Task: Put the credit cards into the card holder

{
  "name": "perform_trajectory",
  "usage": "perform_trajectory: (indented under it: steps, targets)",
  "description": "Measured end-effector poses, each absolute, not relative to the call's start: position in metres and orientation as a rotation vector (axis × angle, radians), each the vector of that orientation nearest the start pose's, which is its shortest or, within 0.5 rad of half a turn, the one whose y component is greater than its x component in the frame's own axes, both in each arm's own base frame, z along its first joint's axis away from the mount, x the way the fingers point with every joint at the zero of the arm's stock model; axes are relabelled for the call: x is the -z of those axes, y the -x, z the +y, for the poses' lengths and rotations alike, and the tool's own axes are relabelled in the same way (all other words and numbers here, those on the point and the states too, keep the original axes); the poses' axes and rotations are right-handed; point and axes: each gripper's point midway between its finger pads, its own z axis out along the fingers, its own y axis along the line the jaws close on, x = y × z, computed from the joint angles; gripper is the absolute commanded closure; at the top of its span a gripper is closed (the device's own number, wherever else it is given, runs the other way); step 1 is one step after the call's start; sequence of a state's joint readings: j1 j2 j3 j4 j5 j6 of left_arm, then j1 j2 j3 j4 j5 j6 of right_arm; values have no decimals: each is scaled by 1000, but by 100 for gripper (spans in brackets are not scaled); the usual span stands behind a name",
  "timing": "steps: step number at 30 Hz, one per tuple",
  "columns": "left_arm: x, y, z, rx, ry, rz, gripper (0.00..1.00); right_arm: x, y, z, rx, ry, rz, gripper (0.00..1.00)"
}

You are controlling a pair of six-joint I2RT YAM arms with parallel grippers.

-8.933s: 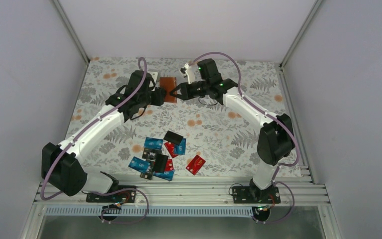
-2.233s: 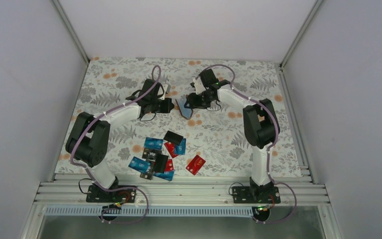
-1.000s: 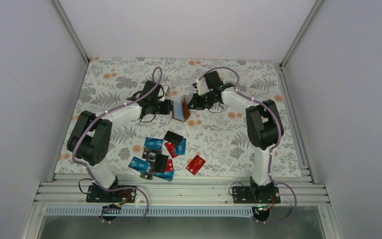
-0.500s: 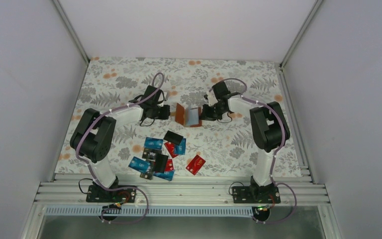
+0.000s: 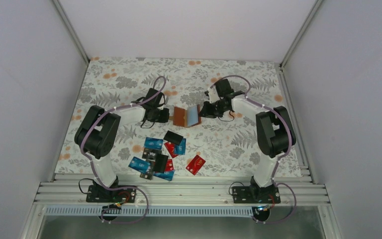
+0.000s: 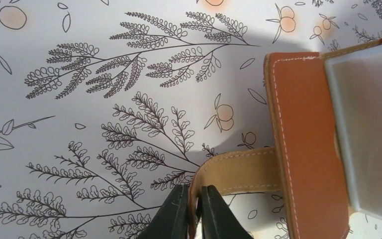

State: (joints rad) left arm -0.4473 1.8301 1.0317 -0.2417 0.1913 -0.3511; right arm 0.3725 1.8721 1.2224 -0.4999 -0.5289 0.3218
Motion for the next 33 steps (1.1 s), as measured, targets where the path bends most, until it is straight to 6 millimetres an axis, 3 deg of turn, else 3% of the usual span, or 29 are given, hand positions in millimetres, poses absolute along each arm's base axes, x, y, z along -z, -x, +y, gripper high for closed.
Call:
perform_trajectory:
  steps: [6,9,16,21,25,33]
  targets:
    - [-26,-368,-208,485,-187,2678,58,-73,-359,236,-935,244,2759,93]
    - [-40,-368,-201,448,-160,2657,46,-72,-358,235,-928,243,2767,90]
    - [-118,-375,-194,405,-153,2471,42,-66,-359,227,-856,246,2784,77]
    - [-160,-370,-221,439,-253,2359,42,-61,-360,220,-786,228,2802,71]
    - [-165,-363,-240,476,-320,2343,43,-59,-362,214,-731,214,2812,69]
    - [-159,-354,-252,492,-356,2364,42,-61,-358,211,-718,211,2810,67]
